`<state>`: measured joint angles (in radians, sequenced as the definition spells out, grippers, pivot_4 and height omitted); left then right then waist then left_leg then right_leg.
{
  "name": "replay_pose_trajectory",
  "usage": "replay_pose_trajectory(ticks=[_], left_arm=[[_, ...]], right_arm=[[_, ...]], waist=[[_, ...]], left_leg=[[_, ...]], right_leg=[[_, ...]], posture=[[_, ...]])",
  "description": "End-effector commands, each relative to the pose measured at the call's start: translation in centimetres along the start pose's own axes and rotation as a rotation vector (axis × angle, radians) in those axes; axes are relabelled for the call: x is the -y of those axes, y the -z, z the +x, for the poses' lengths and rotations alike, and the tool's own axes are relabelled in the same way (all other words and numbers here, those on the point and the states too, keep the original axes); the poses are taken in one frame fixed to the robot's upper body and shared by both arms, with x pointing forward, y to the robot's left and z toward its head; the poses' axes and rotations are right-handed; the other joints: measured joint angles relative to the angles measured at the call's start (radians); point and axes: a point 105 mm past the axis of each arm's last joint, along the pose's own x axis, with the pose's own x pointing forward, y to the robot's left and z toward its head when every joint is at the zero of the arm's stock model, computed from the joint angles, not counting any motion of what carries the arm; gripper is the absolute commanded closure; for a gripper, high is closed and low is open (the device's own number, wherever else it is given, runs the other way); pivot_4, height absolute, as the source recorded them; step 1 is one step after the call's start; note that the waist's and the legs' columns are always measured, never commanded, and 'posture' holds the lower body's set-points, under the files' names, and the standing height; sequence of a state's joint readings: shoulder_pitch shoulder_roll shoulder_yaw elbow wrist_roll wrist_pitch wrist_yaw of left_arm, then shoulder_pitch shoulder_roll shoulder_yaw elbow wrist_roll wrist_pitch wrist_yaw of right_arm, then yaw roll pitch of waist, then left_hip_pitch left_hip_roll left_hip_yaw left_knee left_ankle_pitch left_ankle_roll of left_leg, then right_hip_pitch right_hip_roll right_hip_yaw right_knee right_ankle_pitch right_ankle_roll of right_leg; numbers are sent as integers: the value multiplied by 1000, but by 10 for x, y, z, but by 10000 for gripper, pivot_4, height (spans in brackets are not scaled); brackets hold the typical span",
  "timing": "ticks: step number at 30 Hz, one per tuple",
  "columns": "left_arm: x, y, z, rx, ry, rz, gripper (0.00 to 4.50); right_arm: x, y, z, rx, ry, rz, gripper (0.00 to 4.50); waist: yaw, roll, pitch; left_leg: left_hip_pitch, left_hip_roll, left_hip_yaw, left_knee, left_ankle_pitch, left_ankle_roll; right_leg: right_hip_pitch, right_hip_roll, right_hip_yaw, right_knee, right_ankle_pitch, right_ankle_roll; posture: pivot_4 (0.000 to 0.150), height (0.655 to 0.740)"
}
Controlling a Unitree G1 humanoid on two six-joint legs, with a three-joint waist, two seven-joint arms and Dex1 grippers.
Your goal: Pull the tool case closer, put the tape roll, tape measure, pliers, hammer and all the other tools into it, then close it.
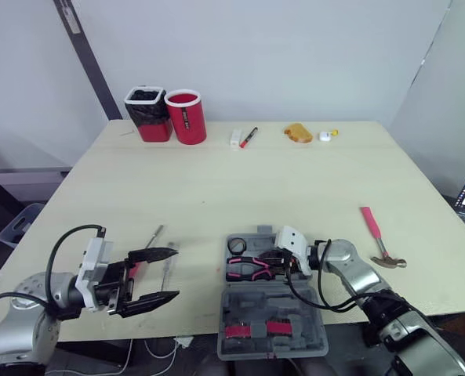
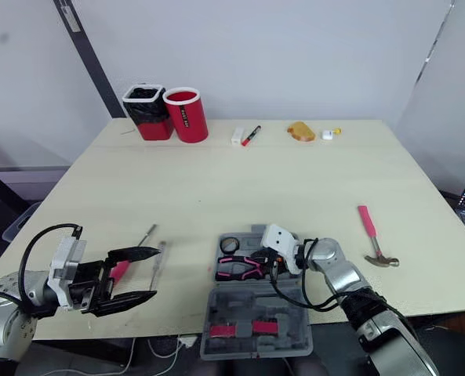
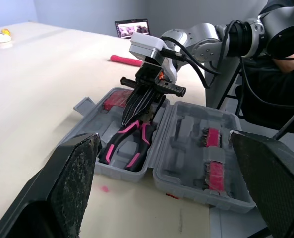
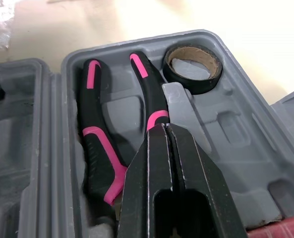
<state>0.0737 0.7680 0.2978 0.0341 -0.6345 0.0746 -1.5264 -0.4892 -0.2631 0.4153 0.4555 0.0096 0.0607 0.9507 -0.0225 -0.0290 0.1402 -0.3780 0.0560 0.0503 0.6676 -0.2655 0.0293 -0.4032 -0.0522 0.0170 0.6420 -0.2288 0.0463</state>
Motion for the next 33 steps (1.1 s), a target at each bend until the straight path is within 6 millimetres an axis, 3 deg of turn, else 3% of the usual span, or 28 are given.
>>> replay_pose_trajectory(ticks=[1, 6, 10, 13, 17, 20, 23, 24, 25, 26, 31, 33], left_arm=[[-2, -3, 3, 5, -3, 26, 0], [-2, 1, 4, 11, -27, 9, 0], [-11, 5, 7, 52, -170, -18, 0], [-17, 10, 5, 92, -294, -68, 0], [-28, 20, 0, 82, -465, -124, 0], [-32, 28, -8, 75, -596, -186, 0], [-29, 33, -16, 69, -672, -223, 0], [-24, 36, -21, 60, -694, -231, 0], [-20, 39, -26, 58, -720, -243, 0], [-17, 40, -29, 56, -737, -250, 0], [2, 55, -53, 31, -837, -306, 0], [9, 60, -60, 16, -861, -317, 0]], right_arm=[[-36, 91, 1, -324, -56, 167, 44635], [-33, 96, -1, -353, -40, 133, 44635], [6, 35, -7, -41, 142, 81, 44635], [23, -5, -26, 149, 247, 49, 44635], [19, -33, -48, 309, 289, 4, 44635], [15, -29, -83, 332, 336, 95, 44635], [12, -17, -113, 313, 426, 117, 36626], [9, -8, -130, 301, 473, 133, 32069], [5, 0, -145, 287, 515, 151, 24762], [2, 4, -155, 276, 542, 160, 22824], [-24, 38, -210, 181, 683, 237, 322], [-30, 47, -225, 156, 736, 266, 322]], waist=[[-7, 0, -10], [-19, 7, -21], [-15, 9, -21], [-9, 10, -17], [-9, 9, -10], [-6, 9, -9], [1, 8, -9], [7, 8, -9], [8, 7, -9], [9, 8, -9], [15, 7, -6], [13, 7, -2]], left_leg=[[1, 1, 0, -1, 0, 0], [4, 2, -1, -3, -2, -4], [9, 1, 0, -8, -2, -3], [6, 0, 0, -9, -1, -1], [-8, -3, 1, -8, 1, -2], [-15, -3, -1, -10, 1, -2], [-17, -3, -1, -15, 1, -2], [-17, -3, -1, -16, 1, -2], [-18, -3, -2, -16, 1, -2], [-18, -3, -2, -17, 1, -2], [-18, -3, -2, -17, 1, -2], [-17, -2, -2, -15, 1, -2]], right_leg=[[0, 0, 0, 0, 0, 0], [0, -5, -1, 0, 1, -4], [1, -7, -2, 0, 0, -6], [-1, -9, -4, 0, 1, -6], [-11, -8, -4, -1, 2, -7], [-16, -8, -7, -3, 2, -7], [-15, -8, -9, -10, 3, -5], [-15, -8, -9, -11, 3, -5], [-15, -7, -10, -15, 2, -7], [-15, -7, -10, -15, 2, -7], [-15, -7, -10, -16, 2, -6], [-15, -6, -10, -16, -1, -2]], posture=[[1500, 7400], [1500, 7400], [1500, 7400], [1500, 7400], [1500, 7400], [1500, 7400], [1500, 7400], [1500, 7400], [1500, 7400], [1500, 7400], [1500, 7400], [1500, 7400]])
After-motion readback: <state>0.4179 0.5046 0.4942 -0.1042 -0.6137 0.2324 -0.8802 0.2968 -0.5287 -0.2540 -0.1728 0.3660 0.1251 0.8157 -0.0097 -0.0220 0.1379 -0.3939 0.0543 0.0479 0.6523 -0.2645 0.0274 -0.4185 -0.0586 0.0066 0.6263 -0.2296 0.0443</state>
